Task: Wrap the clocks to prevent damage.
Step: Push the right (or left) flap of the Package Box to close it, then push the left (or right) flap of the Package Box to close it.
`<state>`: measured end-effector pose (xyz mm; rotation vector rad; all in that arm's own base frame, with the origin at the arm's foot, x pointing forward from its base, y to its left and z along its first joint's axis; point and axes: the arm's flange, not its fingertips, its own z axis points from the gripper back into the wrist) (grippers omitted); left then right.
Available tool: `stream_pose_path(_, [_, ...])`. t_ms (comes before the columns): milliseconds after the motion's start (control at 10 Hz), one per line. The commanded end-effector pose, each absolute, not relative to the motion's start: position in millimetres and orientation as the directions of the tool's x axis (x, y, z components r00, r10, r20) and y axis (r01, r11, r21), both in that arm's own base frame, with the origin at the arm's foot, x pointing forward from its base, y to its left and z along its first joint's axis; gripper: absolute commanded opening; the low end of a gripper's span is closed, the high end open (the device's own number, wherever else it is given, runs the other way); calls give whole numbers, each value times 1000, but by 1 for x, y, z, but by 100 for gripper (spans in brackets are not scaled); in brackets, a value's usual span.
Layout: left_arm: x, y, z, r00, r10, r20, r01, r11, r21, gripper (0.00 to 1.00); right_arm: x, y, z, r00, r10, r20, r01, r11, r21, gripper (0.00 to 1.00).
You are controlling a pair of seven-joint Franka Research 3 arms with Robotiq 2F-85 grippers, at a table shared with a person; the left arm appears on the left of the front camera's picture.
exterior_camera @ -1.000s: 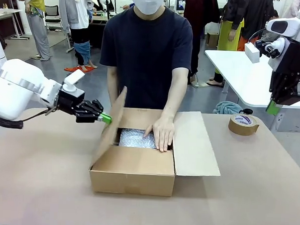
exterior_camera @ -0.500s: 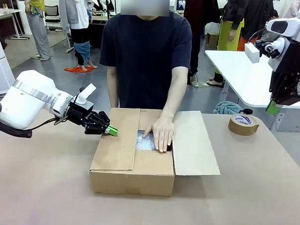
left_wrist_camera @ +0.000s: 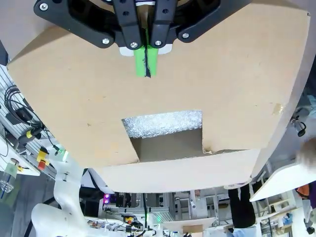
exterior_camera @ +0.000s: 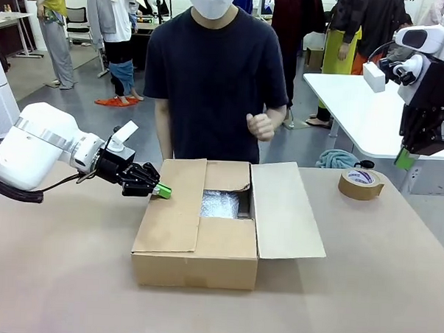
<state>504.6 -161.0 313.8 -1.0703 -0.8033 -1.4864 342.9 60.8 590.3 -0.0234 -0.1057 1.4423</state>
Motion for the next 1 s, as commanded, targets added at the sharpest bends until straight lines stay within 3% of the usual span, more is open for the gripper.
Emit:
stream_pose_path(0, [504, -164, 312, -21, -384, 923, 981, -185, -54, 0, 343, 62, 589, 132, 989, 71, -988, 137, -73, 1])
stream_pose_path(900, [504, -164, 312, -21, -384, 923, 981, -185, -54, 0, 343, 62, 589, 132, 989, 71, -988, 137, -73, 1])
